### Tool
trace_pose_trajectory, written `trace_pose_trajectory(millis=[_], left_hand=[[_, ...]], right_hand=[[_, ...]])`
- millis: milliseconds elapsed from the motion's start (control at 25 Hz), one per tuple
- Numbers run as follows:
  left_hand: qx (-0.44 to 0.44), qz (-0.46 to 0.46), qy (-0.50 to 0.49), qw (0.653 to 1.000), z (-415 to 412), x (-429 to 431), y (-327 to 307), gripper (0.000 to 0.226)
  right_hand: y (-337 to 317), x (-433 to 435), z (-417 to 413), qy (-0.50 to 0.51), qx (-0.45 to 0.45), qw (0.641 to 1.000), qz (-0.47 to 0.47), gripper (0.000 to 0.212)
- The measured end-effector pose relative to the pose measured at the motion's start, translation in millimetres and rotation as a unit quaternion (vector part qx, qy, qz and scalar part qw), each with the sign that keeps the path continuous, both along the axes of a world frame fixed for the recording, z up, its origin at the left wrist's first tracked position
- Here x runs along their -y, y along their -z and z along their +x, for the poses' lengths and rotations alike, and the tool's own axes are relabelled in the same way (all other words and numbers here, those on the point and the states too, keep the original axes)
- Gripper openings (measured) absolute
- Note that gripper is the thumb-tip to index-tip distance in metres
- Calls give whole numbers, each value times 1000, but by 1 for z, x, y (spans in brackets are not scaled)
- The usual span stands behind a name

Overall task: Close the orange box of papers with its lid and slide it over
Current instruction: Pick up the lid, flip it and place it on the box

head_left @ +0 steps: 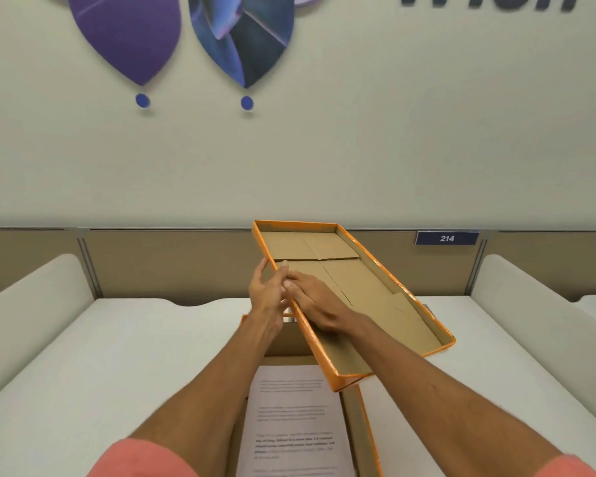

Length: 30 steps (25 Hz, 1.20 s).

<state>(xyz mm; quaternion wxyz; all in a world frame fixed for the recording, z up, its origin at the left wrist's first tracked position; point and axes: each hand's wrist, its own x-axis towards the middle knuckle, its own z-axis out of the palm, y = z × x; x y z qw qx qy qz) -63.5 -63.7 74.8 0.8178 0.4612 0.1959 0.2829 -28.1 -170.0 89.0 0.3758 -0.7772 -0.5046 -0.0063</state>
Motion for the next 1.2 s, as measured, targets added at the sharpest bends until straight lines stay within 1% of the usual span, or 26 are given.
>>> trace_pose_trajectory(millis=[80,160,200,280,320,360,440,480,560,680,760,840,920,1000,1040,1080,1120,1200], left_hand=[[26,-21,12,999,-6,-3,-7,43],[39,-34,20,998,-10,-3,-13,29],[40,-39,21,998,-11,-1,-17,27],[56,-54,28,997,-10,2,-28,35],[70,-51,33,996,-9,2,-34,35],[80,-36,40,995,-9,1,-39,32],[61,39,58,996,-11,-3,-47,34],[25,90,63,994,-13,-8,-46,38],[-62,165,49,983,-19,-19,-39,46],[-133,201,41,970,-24,-35,-21,58],[-171,195,60,964,-28,-43,-8,61],[-164,136,108,971,-32,-46,2,56],[-154,80,143,974,-37,-47,8,52],[-164,87,112,976,-43,-50,12,48],[-170,100,88,976,-47,-53,15,47],[-178,114,70,975,-50,-56,17,47],[-189,129,56,972,-54,-59,20,48],[-222,170,37,959,-61,-63,26,54]], right_hand=[[-16,-1,-9,-13,-5,1000,15,41],[-33,-3,-15,-12,1,1000,20,39],[-43,-4,-16,-8,5,1000,28,37],[-63,-7,-15,17,15,998,53,37],[-72,-9,-14,34,16,997,64,37],[-80,-10,-13,50,15,996,72,35],[-91,-8,-9,63,-5,994,90,23],[-95,-7,-8,57,-31,992,108,16],[-105,-5,-4,46,-108,979,169,15],[-123,2,4,24,-230,936,264,9],[-130,7,9,19,-303,902,307,7],[-125,14,18,24,-371,867,331,10],[-111,22,29,-3,-437,841,317,17],[-92,31,41,-42,-480,818,313,22],[-82,35,47,-43,-492,810,317,24],[-70,40,53,-21,-496,808,317,29],[-58,45,58,14,-491,813,312,32],[-33,50,65,79,-459,842,272,37]])
